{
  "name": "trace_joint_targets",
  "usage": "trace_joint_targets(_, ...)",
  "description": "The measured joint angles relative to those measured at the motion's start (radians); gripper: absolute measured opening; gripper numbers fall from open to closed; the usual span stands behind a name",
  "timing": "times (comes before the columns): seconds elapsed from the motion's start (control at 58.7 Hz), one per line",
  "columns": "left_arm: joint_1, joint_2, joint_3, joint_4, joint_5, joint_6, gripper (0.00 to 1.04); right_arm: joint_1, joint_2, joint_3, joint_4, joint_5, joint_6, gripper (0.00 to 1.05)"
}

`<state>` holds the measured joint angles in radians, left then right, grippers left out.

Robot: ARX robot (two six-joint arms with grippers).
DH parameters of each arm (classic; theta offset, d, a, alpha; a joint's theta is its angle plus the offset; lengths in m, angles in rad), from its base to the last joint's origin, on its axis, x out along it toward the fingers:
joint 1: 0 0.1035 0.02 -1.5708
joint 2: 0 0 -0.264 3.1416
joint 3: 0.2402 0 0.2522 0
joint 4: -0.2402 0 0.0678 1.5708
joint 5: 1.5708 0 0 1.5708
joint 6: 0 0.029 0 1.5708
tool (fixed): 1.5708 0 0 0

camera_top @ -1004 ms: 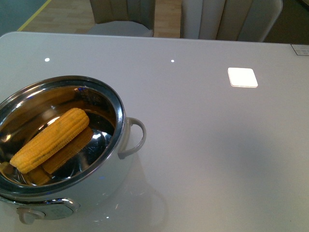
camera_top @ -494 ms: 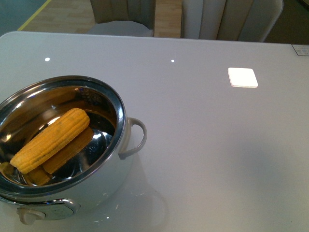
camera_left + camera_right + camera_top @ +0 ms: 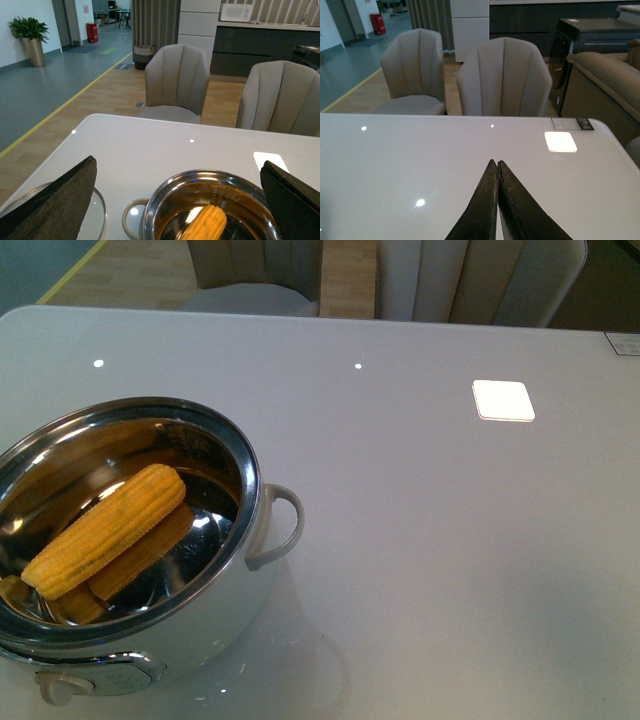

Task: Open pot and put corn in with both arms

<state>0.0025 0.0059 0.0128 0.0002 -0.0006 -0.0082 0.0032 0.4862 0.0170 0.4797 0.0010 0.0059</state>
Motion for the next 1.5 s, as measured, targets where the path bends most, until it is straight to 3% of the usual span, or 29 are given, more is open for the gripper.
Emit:
trace_joint_targets(0.766, 0.0, 0.0, 0.0, 0.0, 0.0, 0.0, 0.98, 0.0, -0.311, 0.0, -0.304, 0.0, 0.0, 0.02)
trace_joint_targets(0.868, 0.0, 0.0, 0.0, 0.0, 0.0, 0.0, 0.98, 0.0, -0.439, 0.0, -0.462, 0.001, 0.0, 0.02)
trace_joint_targets(1.141, 0.0, 0.0, 0.0, 0.0, 0.0, 0.0, 0.98, 0.0, -0.479, 0.0, -0.478, 0.0, 0.0, 0.02)
trace_joint_targets(1.498, 0.0, 0.0, 0.0, 0.0, 0.0, 0.0, 0.98, 0.0, -0.48, 0.0, -0.478, -0.001, -0.001, 0.63)
